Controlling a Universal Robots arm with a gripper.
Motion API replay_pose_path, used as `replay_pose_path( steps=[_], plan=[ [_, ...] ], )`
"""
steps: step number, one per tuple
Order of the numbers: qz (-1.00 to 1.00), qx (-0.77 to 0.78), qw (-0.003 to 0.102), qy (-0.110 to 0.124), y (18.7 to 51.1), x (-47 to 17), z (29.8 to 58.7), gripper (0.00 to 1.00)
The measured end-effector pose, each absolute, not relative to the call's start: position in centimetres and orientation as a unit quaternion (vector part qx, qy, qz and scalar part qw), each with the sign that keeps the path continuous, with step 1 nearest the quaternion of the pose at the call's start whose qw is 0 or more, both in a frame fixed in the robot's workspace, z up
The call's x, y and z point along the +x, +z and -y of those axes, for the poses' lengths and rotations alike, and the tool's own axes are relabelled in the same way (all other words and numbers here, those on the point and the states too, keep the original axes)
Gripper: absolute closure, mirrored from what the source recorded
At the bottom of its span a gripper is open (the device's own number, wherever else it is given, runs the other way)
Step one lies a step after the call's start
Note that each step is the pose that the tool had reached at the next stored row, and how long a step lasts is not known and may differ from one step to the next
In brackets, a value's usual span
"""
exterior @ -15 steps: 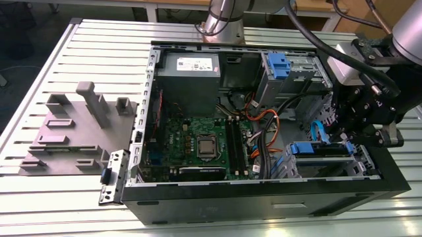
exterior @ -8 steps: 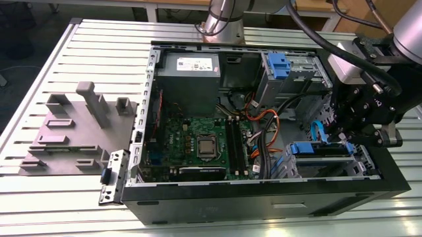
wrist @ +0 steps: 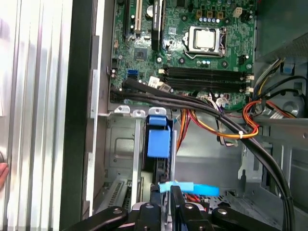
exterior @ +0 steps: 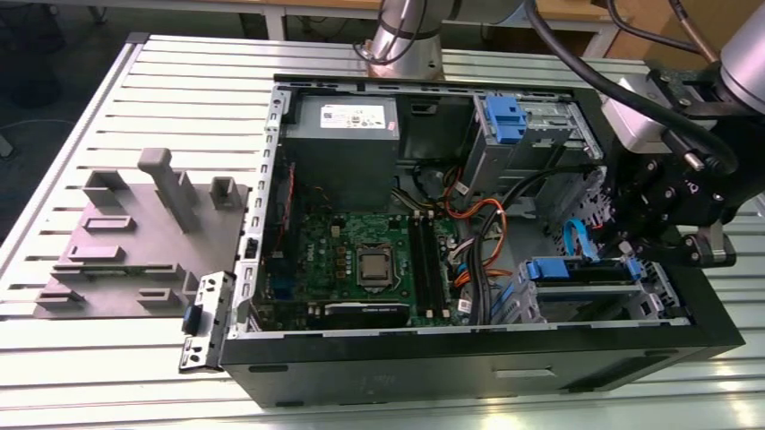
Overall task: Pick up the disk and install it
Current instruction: 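Insert the first disk wire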
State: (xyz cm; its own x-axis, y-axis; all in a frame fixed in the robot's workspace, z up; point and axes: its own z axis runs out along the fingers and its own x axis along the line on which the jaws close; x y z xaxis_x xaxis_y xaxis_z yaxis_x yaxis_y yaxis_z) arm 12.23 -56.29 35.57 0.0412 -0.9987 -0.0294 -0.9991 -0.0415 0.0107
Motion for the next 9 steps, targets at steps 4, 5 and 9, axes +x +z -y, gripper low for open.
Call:
replay_pose_path(
  steps=[4, 5, 9],
  plan=[
    [-0.692, -0.721, 0.006, 0.014, 35.57, 13.00, 56.29, 0.77],
    [-0.692, -0.721, 0.006, 0.014, 35.58, 13.03, 56.29, 0.77],
    [-0.692, -0.721, 0.007, 0.015, 35.87, 13.03, 56.29, 0.77]
  ],
)
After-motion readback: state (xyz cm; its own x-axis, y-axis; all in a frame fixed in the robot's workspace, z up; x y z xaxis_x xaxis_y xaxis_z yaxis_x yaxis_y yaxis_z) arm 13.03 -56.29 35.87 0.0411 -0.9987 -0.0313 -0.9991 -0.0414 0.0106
